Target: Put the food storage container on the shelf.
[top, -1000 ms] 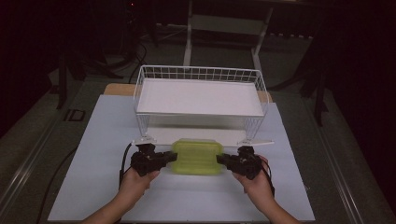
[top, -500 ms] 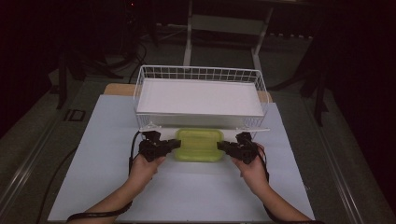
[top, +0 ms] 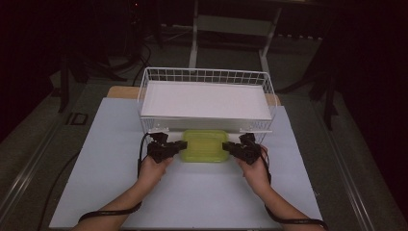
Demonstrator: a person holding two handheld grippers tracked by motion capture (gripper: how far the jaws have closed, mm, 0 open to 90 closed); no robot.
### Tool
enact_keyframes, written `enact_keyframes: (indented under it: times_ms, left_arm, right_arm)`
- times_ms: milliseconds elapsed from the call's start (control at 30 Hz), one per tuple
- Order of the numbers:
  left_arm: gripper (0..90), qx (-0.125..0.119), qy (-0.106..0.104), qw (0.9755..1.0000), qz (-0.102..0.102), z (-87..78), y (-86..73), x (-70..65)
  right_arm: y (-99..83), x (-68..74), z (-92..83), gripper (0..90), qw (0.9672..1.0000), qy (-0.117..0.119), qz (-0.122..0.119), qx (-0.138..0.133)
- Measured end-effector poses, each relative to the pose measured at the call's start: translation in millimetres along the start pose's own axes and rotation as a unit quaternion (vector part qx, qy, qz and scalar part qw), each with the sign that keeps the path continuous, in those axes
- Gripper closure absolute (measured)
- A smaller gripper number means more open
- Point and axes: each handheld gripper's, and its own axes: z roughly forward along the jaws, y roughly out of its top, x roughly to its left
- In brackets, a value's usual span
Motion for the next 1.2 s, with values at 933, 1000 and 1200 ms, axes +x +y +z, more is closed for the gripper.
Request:
enact_keyframes:
  times_ms: [933, 1000, 1200]
  left_arm:
    - [58.2, -0.038, 0.025, 0.9986, 0.027, 20.9, 7.4, 14.1]
    - [56.0, -0.046, 0.028, 0.9979, 0.036, 21.8, 6.6, 15.1]
    - [50.6, -0.050, 0.036, 0.9974, 0.036, 20.8, 6.9, 14.2]
  right_arm:
    - [5.0, -2.6, 21.9, 60.8, 0.9958, -0.073, -0.022, -0.051]
    - [4.5, -1.3, 23.2, 60.9, 0.9949, -0.080, -0.029, -0.055]
    - [5.4, 0.1, 22.1, 54.0, 0.9949, -0.079, -0.024, -0.059]
